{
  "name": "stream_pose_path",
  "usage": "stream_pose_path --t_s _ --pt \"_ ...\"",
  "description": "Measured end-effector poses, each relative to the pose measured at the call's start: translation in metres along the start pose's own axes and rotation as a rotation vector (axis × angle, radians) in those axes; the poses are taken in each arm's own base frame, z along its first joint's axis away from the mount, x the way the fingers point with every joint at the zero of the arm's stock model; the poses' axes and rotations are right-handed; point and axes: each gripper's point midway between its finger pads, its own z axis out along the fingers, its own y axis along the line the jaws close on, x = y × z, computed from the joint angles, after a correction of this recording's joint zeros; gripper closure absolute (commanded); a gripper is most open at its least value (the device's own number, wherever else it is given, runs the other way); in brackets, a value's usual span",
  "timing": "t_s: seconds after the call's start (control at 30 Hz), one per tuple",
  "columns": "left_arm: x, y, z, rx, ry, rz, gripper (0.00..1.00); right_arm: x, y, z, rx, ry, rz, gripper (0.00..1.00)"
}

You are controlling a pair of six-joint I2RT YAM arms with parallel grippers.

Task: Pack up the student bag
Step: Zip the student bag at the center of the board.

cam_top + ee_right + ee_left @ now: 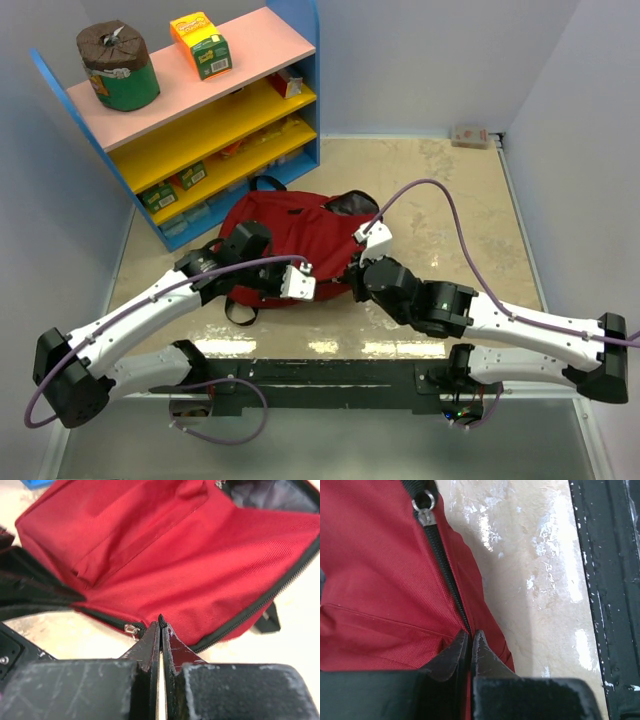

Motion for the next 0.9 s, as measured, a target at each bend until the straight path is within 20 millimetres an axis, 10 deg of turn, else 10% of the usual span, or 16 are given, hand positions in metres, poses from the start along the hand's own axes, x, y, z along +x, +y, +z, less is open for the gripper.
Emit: stream_pose_path --t_s 0.1,0.17,0.33,0.63,0.7,0.9 --pt "-0.002 -0.006 -0.006 0.008 0.001 0.030 1.00 0.000 -0.002 0.003 0.024 -0.001 -0.001 1.00" --pt "0.001 -0.010 -0.008 0.017 0.015 0.034 1.00 0.003 0.000 0.010 0.042 0.017 -0.012 0.65" --pt "0.037 -0.041 -0.016 0.083 0.135 -0.031 0.95 -0.003 -0.019 0.009 0.116 0.008 -0.018 0.29" --pt "0.050 -0.060 -0.016 0.157 0.185 -0.104 0.45 0.014 -0.043 -0.006 0.213 0.039 0.141 0.57" --pt "0.039 -0.052 -0.015 0.163 0.163 -0.111 0.16 0.028 -0.045 -0.005 0.219 0.070 0.157 0.61" --pt "-0.014 -0.017 -0.008 0.153 0.030 -0.083 0.12 0.059 -0.043 -0.002 0.175 0.116 0.205 0.74"
